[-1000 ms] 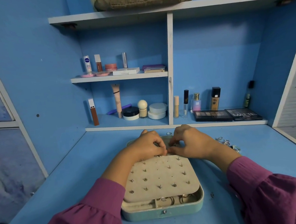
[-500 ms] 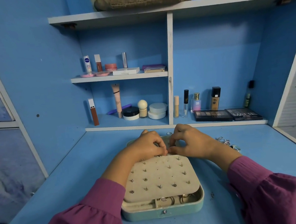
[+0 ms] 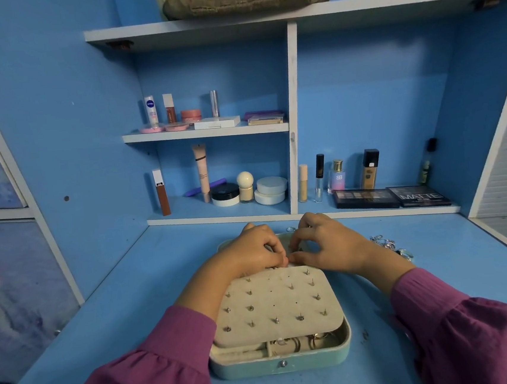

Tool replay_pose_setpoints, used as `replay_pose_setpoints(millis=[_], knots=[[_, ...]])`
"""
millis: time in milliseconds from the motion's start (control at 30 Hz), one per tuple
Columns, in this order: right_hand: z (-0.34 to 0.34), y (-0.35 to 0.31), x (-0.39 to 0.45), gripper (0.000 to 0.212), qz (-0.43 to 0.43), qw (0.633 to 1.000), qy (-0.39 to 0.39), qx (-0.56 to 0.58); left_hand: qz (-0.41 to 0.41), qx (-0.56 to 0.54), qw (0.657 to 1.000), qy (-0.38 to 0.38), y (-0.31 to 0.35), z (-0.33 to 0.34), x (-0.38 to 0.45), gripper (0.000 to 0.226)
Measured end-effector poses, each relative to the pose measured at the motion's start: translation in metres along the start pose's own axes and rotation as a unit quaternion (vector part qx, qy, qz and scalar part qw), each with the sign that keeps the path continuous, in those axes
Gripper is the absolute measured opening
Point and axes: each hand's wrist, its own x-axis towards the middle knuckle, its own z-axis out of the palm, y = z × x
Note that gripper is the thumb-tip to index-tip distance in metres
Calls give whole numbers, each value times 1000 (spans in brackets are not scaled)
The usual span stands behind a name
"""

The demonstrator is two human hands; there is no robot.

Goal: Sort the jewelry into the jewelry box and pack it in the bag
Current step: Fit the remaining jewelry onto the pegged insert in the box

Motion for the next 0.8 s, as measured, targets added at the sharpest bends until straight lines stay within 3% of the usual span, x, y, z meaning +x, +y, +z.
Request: replay_pose_setpoints(millis=[333, 533, 633, 700, 800], knots=[[3, -2, 5, 10, 36, 992, -67, 97, 13, 20, 1000, 2, -2, 1, 3, 12], [6, -4, 7, 22, 55, 990, -83, 96, 25, 12, 999, 17, -2, 1, 4, 9], [6, -5, 8, 22, 79, 987, -71, 119, 25, 16, 999, 17, -3, 1, 6, 6], [7, -5, 10, 27, 92, 984, -55, 139, 19, 19, 1000, 15, -3, 1, 6, 16], [6, -2, 11, 34, 96, 982, 14, 164, 11, 21, 1000, 17, -4, 0, 6, 17]])
